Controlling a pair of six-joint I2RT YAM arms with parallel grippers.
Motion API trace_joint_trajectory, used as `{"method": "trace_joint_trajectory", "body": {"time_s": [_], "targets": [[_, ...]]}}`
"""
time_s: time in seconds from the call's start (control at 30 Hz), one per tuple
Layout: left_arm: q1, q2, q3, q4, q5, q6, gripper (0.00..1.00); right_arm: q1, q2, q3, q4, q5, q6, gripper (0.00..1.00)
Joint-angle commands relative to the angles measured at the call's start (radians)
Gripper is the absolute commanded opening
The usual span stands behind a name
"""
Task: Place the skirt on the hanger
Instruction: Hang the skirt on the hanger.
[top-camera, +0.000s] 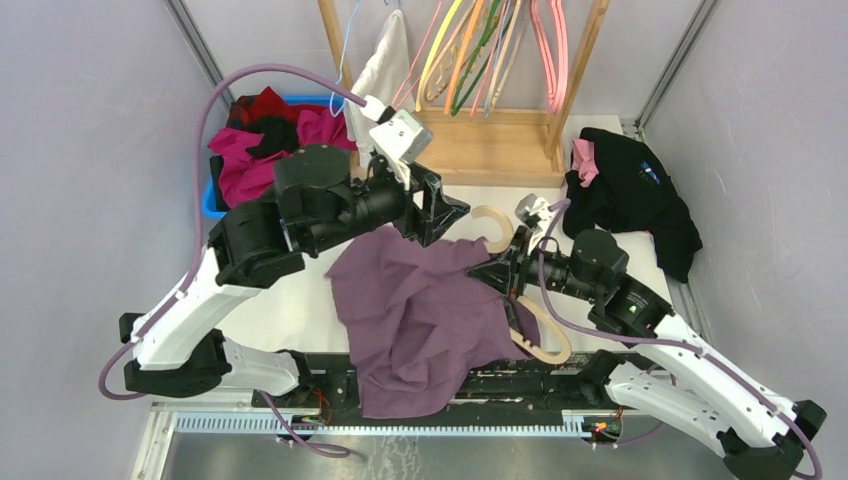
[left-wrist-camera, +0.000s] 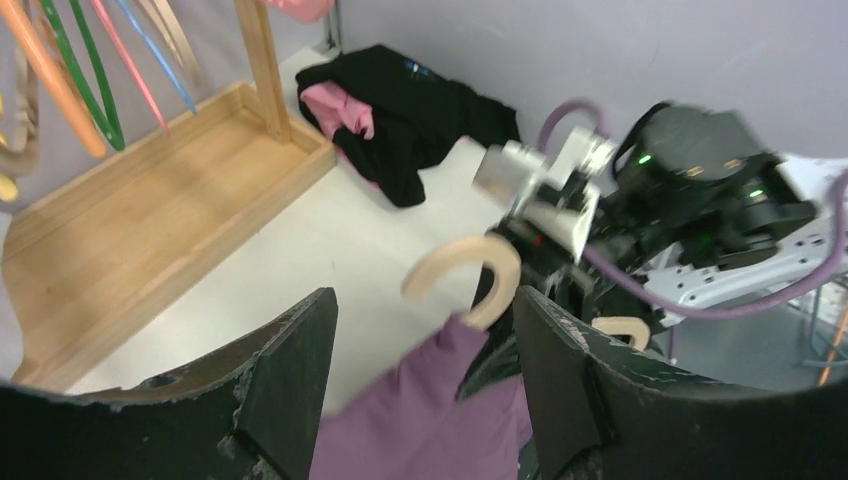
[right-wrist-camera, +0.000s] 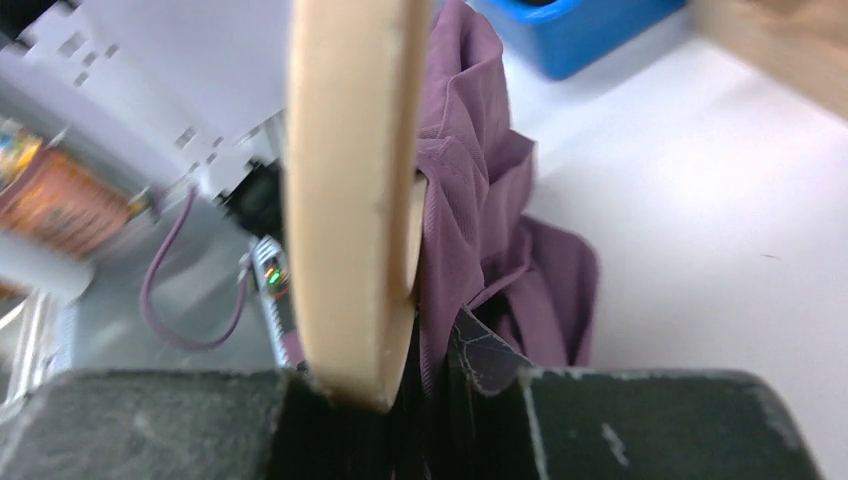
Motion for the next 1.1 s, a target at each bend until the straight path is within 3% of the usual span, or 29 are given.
{"method": "trace_joint_trajectory", "body": {"time_s": [0.0,0.17,0.3,0.57,0.67,0.83,1.07], "targets": [[-0.003,-0.003,-0.04,0.01,-0.049,-0.059,0.72,-0.008,-0.076,0.056,0.145,0.417,0.038,0.01],[-0.003,-0.048,-0.152,0.004,-0.014,-0.125,0.67,-0.008,-0.099,-0.002,0.325,0.663,0.109,0.01],[-0.004,-0.12,-0.367,0.04,0.039,-0.213,0.63,-0.008,-0.091,-0.092,0.541,0.727,0.15,0.01],[-0.071,-0.257,-0.904,0.422,0.146,-0.371,0.61,-0.009,-0.042,-0.09,0.67,0.772,0.189,0.01],[-0.133,-0.253,-1.015,0.587,0.105,-0.396,0.61,-0.007,-0.016,-0.079,0.686,0.769,0.2,0.01],[-0.217,-0.252,-1.146,0.788,-0.118,-0.445,0.61,-0.007,-0.017,-0.088,0.678,0.787,0.218,0.01],[-0.243,-0.213,-1.344,1.159,-0.241,-0.565,0.63,-0.007,-0.043,-0.104,0.656,0.803,0.236,0.01]]}}
